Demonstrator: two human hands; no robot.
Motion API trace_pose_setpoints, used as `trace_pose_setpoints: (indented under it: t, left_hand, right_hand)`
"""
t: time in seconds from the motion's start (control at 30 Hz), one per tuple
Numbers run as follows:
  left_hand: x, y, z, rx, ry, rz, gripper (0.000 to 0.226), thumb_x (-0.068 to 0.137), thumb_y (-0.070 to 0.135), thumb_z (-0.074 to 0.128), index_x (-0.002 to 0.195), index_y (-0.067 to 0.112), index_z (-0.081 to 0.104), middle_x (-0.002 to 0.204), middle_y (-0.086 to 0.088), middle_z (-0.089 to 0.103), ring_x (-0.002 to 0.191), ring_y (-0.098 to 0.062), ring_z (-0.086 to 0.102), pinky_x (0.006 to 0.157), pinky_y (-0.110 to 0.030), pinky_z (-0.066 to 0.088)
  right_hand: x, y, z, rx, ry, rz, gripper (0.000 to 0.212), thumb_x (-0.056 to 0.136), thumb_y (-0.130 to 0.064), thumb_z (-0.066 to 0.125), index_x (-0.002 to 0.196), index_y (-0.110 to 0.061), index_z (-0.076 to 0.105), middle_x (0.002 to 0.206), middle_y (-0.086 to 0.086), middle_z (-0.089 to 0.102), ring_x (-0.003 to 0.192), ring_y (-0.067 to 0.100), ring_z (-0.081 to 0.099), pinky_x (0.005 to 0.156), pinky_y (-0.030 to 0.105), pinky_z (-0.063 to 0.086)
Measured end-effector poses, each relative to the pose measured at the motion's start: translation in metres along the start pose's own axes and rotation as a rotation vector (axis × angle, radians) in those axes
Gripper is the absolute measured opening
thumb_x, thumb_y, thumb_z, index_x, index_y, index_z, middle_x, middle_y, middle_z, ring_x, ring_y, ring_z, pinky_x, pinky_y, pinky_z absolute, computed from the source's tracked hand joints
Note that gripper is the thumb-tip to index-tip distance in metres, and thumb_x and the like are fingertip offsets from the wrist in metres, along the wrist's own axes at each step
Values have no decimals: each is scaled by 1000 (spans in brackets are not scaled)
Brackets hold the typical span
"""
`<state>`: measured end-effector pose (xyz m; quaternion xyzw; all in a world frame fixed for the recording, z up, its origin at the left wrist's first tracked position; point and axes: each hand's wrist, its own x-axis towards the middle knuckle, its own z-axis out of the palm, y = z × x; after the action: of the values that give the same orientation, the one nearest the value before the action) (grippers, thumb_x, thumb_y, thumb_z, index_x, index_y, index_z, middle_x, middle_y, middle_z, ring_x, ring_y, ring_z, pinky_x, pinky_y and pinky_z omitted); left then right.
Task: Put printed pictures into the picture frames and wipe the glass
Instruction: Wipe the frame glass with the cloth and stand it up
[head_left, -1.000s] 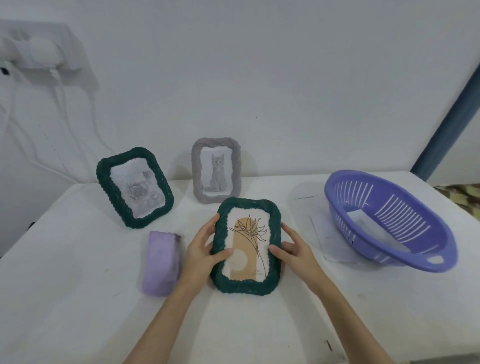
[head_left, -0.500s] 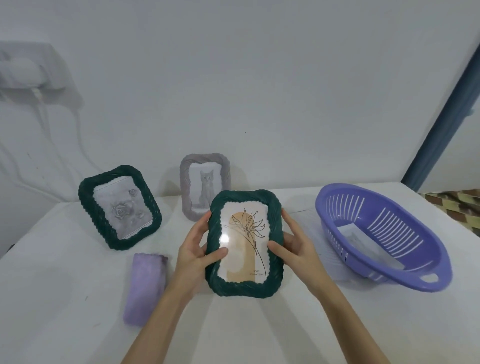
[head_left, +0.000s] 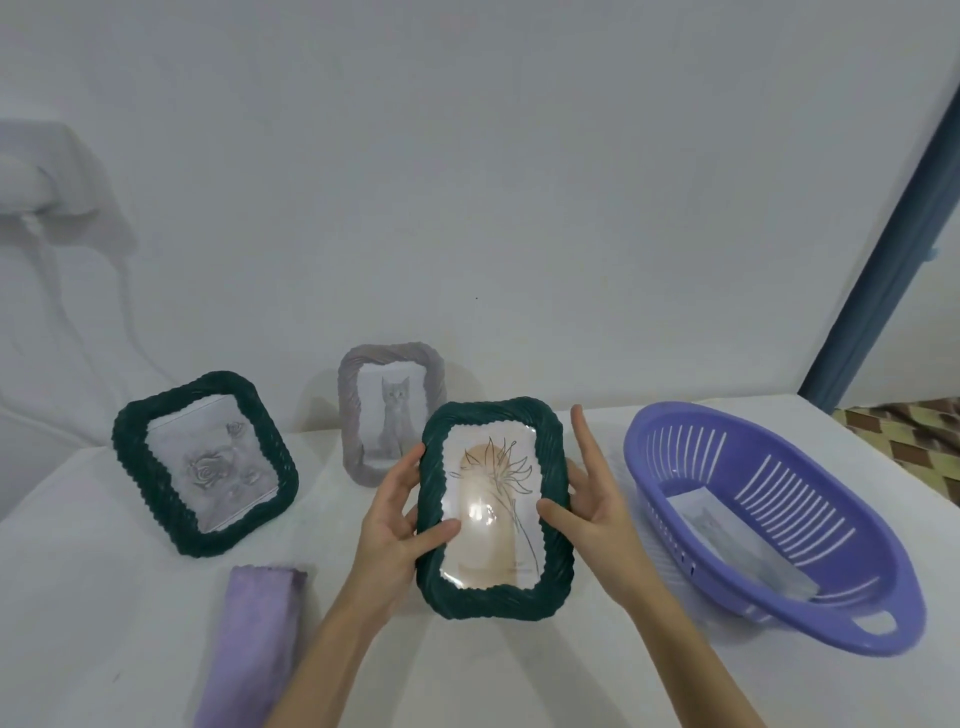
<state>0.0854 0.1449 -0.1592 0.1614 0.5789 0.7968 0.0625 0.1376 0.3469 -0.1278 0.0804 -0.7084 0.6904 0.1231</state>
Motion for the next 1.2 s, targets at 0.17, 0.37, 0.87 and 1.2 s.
trace_pose_setpoints:
  t: [0.17,0.37,0.87,1.2]
  left_hand:
    - [31,3,5,279,-112,-17,91,66,-7,77,130,44,37,131,15,45,111,-14,58,77,-24,55]
    - [96,-7,21,391,-137,39,99,67,-17,70,124,58,37,136,14,41,101,-17,64,77,-41,58]
    - [172,-53,23,582,-52,90,103,71,-9,71,124,68,29,125,15,46,117,-15,53,85,-41,56]
    - [149,-54,22,594,-168,27,106,73,4,75,132,60,8,128,33,34,120,-9,49,94,-20,48]
  right_hand:
    - [26,11,-16,-9,15,-74,86,77,16,61,137,-39,31,144,-1,43,126,17,49,94,35,50]
    - [72,37,-34,-52,165,-115,81,79,15,61,138,-33,34,145,-9,40,130,13,44,101,40,45]
    - [138,91,-54,-10,291,-139,82,78,15,62,134,-40,40,143,-2,44,130,20,45,102,49,42]
    - [108,92,-47,-352,341,-125,108,72,-7,77,138,-57,7,127,-20,52,106,5,61,85,19,52]
